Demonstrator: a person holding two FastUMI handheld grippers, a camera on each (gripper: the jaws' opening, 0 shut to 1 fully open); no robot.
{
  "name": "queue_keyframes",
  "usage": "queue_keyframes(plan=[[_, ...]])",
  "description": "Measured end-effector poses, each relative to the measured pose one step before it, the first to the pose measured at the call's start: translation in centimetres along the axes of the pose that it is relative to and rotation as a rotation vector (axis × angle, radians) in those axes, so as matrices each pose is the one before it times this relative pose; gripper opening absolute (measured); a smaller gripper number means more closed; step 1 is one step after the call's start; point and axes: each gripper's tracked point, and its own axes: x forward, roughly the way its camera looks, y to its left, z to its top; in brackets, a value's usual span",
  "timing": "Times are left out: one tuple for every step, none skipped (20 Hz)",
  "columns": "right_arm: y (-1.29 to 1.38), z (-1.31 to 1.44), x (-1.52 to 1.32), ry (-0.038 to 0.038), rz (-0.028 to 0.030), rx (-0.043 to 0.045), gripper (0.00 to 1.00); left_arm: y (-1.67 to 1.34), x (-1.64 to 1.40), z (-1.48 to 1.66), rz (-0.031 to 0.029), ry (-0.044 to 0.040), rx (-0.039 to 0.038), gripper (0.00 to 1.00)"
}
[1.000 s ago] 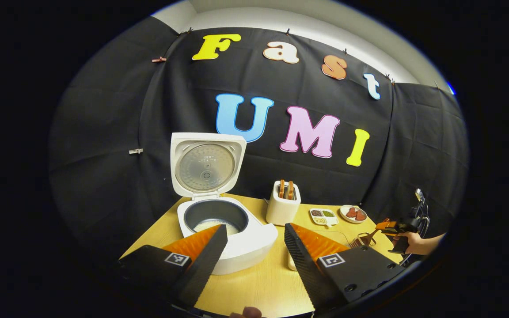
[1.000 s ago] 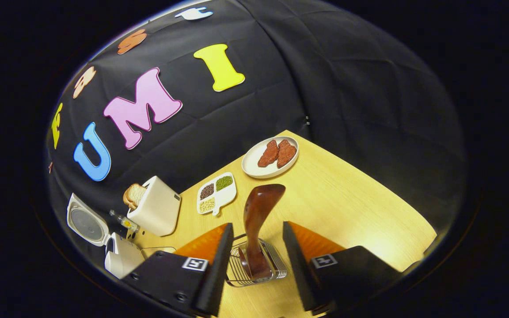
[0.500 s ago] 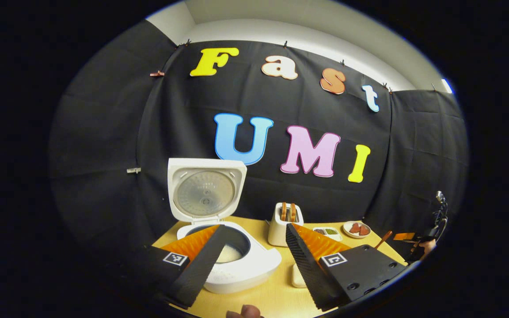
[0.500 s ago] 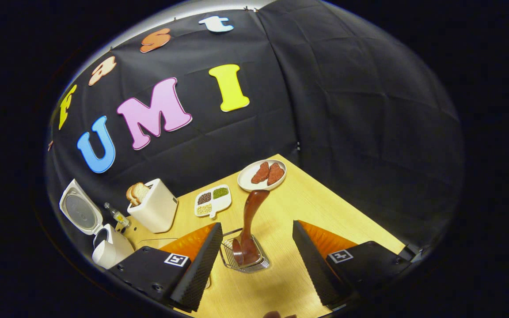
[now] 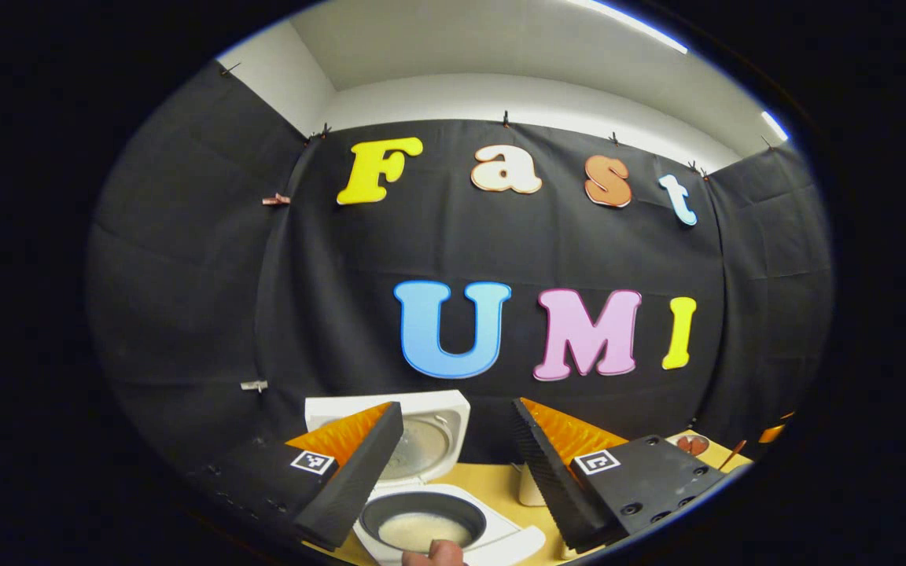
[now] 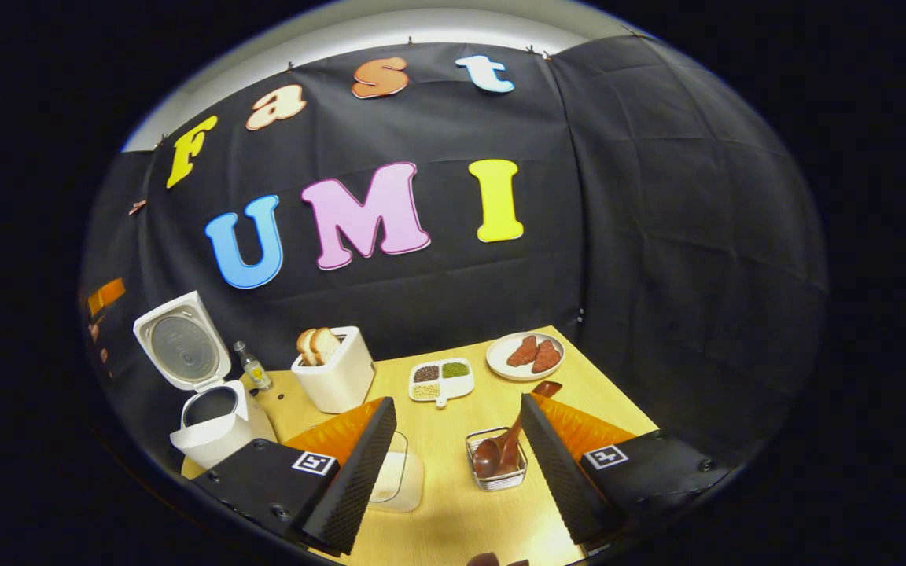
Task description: Close the left gripper, press the button to open the rice cooker; take a wooden spoon from the chopstick holder with the right hand, scoop a spoonful of rice and pour it into the rice cooker, then put the wooden spoon back into the chopstick holder.
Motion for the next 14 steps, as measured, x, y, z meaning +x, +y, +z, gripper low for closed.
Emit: queue_keyframes(plan=[[0.692, 0.124, -0.211, -0.00391, 0.00957, -0.02154, 0.98, 0.345, 1.281, 0.556, 0.01094, -0.01625, 0.00786, 0.95], [0.692, 0.159, -0.216, -0.00034, 0.01053, -0.01577, 0.98, 0.31, 1.229, 0.557, 0.01098, -0.01409, 0.00569, 0.95], [0.679, 0.059, -0.21, -0.00011, 0.01046, -0.00545, 0.98, 0.511, 1.254, 0.266, 0.0145, -0.01018, 0.0044, 0.95], [0.6, 0.046, -0.166, 0.00134, 0.00644, -0.00184, 0.98, 0.569, 1.22, 0.242, 0.0164, -0.00786, 0.00037, 0.95], [0.544, 0.037, -0.205, 0.00254, 0.00474, -0.00266, 0.98, 0.52, 1.309, -0.038, 0.01752, -0.00027, -0.00926, 0.96], [0.375, 0.02, -0.166, -0.00046, 0.00291, -0.00207, 0.98, 0.526, 1.337, -0.049, 0.01477, 0.0069, -0.01579, 0.95], [0.288, -0.032, -0.13, 0.00134, 0.00361, -0.0048, 0.98, 0.543, 1.29, -0.412, 0.01879, 0.01499, -0.01585, 0.94], [0.153, -0.085, -0.159, 0.00194, 0.00015, -0.00399, 0.98, 0.71, 1.242, -0.463, 0.02539, 0.0205, -0.00887, 0.94], [0.096, 0.024, -0.526, -0.00161, -0.00208, -0.00562, 0.98, 0.781, 1.436, -0.591, 0.02536, 0.02154, 0.00374, 0.95], [-0.035, -0.016, -0.124, -0.00035, -0.00586, -0.00183, 0.98, 0.5, 1.123, -0.415, 0.01619, 0.01503, 0.0137, 0.95], [-0.1, -0.134, -0.094, 0.00205, -0.00383, 0.00314, 0.98, 0.335, 1.235, -0.709, 0.01587, 0.0215, 0.02247, 0.95], [-0.045, -0.15, -0.052, 0.00265, -0.00468, 0.00736, 0.98, 0.388, 1.197, -0.993, 0.01544, 0.03193, 0.02282, 0.94], [-0.085, -0.06, -0.085, 0.00156, -0.00551, 0.00543, 0.98, 0.112, 1.165, -1.26, 0.01019, 0.03315, 0.01636, 0.95], [-0.116, -0.064, -0.102, 0.00309, -0.00579, 0.00495, 0.98, 0.18, 1.024, -1.212, 0.01219, 0.03988, 0.00677, 0.95]])
